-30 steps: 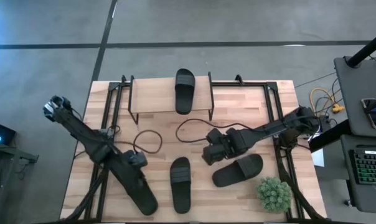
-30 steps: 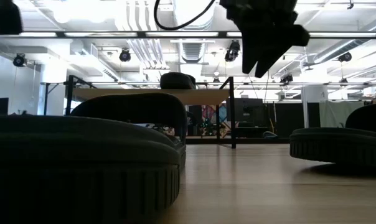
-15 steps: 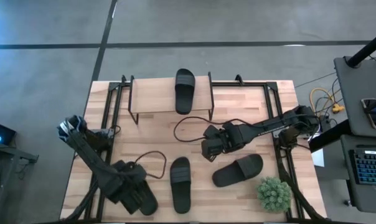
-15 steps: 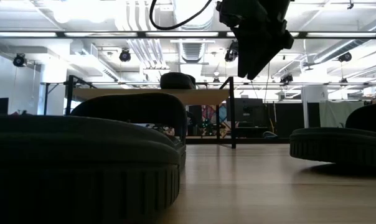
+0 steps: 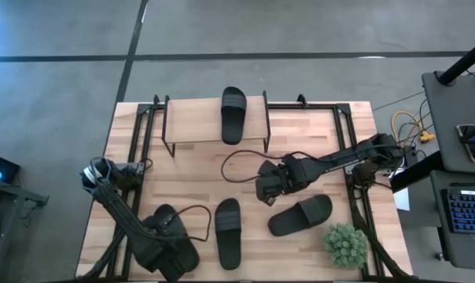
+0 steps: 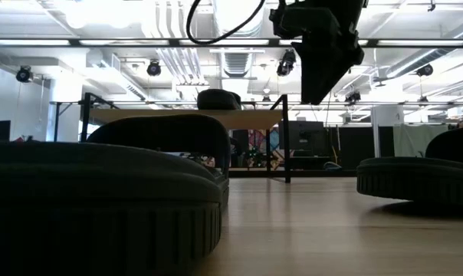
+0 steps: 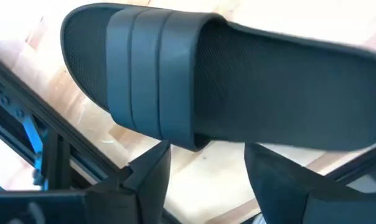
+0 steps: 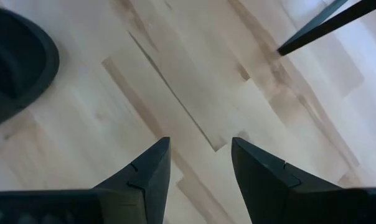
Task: Pick and place slides into the shelf
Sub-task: Put the left big black slide under the shelf
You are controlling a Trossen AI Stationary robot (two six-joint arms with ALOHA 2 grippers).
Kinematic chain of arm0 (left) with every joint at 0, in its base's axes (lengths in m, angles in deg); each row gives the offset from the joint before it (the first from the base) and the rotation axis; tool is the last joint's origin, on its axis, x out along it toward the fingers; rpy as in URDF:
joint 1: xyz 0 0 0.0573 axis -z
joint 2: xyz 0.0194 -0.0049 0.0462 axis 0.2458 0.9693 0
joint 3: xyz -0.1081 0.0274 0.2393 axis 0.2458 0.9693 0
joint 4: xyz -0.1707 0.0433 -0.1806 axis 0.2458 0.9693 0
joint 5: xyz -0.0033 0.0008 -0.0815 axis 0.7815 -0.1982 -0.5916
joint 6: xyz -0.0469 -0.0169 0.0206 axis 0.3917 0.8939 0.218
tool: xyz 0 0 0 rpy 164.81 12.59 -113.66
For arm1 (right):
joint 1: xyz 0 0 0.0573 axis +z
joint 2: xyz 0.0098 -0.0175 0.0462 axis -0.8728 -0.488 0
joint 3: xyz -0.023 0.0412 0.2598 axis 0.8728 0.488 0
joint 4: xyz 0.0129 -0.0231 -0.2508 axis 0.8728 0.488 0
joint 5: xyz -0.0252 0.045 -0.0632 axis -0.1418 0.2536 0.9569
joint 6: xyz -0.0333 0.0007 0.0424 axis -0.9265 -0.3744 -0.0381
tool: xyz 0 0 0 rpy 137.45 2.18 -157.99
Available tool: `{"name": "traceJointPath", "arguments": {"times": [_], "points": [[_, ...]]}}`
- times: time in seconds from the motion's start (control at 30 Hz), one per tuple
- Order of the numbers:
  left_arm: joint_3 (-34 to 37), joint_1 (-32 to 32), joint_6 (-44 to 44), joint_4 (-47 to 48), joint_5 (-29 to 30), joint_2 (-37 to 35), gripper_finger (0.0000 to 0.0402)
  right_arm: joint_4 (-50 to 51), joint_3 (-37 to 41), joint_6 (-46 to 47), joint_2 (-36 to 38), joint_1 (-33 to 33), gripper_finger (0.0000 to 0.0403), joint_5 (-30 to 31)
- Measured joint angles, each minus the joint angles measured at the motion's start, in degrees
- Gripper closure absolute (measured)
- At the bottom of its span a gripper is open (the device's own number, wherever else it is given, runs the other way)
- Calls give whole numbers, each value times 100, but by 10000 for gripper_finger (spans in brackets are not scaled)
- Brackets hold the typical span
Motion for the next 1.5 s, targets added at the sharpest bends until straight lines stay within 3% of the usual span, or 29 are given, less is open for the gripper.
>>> {"name": "traceJointPath", "arguments": {"times": [0.4,0.93,1.07,1.3,1.4,1.5], "points": [[444,-29,734,-48,16,9,203,59,110,-327,2,-74,241,-454],[1190,-44,702,-169,31,136,208,50,110,-351,2,-106,241,-406],[1165,-57,470,-111,61,258,246,47,116,-340,2,-134,241,-405],[1155,-70,122,122,179,312,375,35,116,-294,2,-243,241,-402],[988,-60,63,457,629,244,393,33,116,-293,2,-259,242,-398],[732,-67,-519,689,1486,77,394,33,116,-263,3,-273,246,-388]]}}
